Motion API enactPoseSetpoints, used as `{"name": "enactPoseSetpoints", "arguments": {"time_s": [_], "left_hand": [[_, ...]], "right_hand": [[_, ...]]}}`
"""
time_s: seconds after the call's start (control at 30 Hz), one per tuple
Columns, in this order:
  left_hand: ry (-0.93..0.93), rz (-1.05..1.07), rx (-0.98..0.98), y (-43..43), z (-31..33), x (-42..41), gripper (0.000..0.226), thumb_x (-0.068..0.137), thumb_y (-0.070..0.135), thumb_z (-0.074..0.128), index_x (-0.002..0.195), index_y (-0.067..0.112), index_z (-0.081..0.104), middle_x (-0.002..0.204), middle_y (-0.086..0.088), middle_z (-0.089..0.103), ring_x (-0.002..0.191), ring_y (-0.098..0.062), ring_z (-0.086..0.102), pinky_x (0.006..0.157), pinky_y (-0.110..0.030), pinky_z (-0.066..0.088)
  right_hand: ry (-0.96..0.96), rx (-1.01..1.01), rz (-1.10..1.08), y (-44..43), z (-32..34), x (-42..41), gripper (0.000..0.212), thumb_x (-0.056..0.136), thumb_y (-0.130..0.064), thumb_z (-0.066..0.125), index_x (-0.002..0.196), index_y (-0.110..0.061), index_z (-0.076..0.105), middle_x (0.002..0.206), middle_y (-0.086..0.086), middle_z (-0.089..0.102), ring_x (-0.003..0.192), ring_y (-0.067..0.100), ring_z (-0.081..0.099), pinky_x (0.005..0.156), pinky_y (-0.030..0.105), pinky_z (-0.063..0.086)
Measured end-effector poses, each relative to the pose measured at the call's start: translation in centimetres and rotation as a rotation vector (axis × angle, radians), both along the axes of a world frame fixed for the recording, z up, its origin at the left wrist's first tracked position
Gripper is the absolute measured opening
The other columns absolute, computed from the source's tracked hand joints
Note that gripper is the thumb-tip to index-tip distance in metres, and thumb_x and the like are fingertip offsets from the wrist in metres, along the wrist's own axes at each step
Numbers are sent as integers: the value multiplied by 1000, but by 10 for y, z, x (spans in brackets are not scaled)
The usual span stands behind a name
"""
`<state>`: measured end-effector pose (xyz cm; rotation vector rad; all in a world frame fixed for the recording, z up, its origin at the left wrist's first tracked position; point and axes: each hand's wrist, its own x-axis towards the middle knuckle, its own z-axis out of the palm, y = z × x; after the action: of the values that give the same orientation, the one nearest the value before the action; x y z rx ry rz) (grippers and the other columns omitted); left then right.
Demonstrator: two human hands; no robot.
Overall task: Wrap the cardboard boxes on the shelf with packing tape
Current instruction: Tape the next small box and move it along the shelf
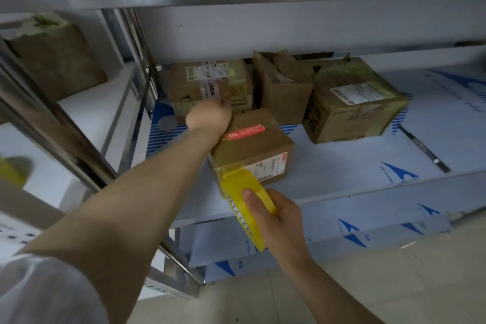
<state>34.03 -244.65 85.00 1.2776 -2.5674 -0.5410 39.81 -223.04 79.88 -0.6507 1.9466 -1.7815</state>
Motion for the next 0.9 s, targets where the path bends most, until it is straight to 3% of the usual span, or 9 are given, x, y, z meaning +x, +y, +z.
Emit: {"name": "enactPoseSetpoints", "arguments": {"time_s": [0.07,0.13,0.2,0.23,0.4,0.6,0.7,0.77,0.9], "left_hand": [[-153,-122,-209,19,7,8,67,99,54,16,111,7,63,114,-17,62,107,-32,57,86,-40,41],[-347,-178,-141,30,4,13,90,87,74,5,143,12,39,147,-16,38,137,-31,33,111,-52,16],[-358,-177,-92,35,-8,20,101,78,84,4,153,16,5,159,-13,9,146,-30,9,115,-53,-2],[-324,-179,-106,36,-13,21,101,78,84,7,153,16,0,159,-14,6,146,-30,8,116,-52,-3],[-319,-134,-133,42,-12,24,102,80,82,6,152,11,-4,159,-18,-2,147,-31,-4,115,-49,-11],[-226,-206,-148,32,-14,22,90,86,77,17,150,14,21,152,-14,29,141,-31,23,117,-47,8],[147,-239,2,22,-13,20,65,94,60,28,126,12,59,130,-15,56,124,-32,48,110,-42,28],[404,-108,70,23,-15,26,47,98,41,37,110,7,67,118,-17,62,112,-35,54,98,-40,41],[194,18,240,19,-12,37,63,83,57,41,133,20,51,134,-8,50,123,-31,42,97,-35,36]], "right_hand": [[-19,-5,-9,0,2,0,40,75,-49,63,46,-27,47,43,-10,40,47,4,39,52,23,35],[-37,-7,-30,-2,3,-2,44,78,-45,70,46,-25,46,43,-10,40,47,4,39,52,23,36],[-34,-4,-41,-4,2,-3,48,84,-36,71,44,-26,46,43,-10,40,47,4,39,53,24,36],[-35,-3,-42,-5,3,-3,47,85,-35,69,44,-26,47,43,-10,41,47,4,39,54,24,36],[-49,-5,-37,-4,3,-1,46,86,-33,68,43,-29,51,43,-11,44,48,3,41,56,23,38],[-116,-44,-18,-11,5,5,32,82,-43,65,52,-33,61,56,-12,59,61,4,56,65,25,48],[-158,-41,24,-22,10,9,21,85,-49,56,75,-35,67,79,-12,69,86,6,65,84,25,52],[-209,-42,13,-27,9,11,22,94,-43,50,79,-35,62,86,-15,66,93,9,63,89,26,49],[-193,-87,-26,-41,10,12,19,99,-38,44,85,-38,58,92,-19,61,98,7,59,92,24,44]]}}
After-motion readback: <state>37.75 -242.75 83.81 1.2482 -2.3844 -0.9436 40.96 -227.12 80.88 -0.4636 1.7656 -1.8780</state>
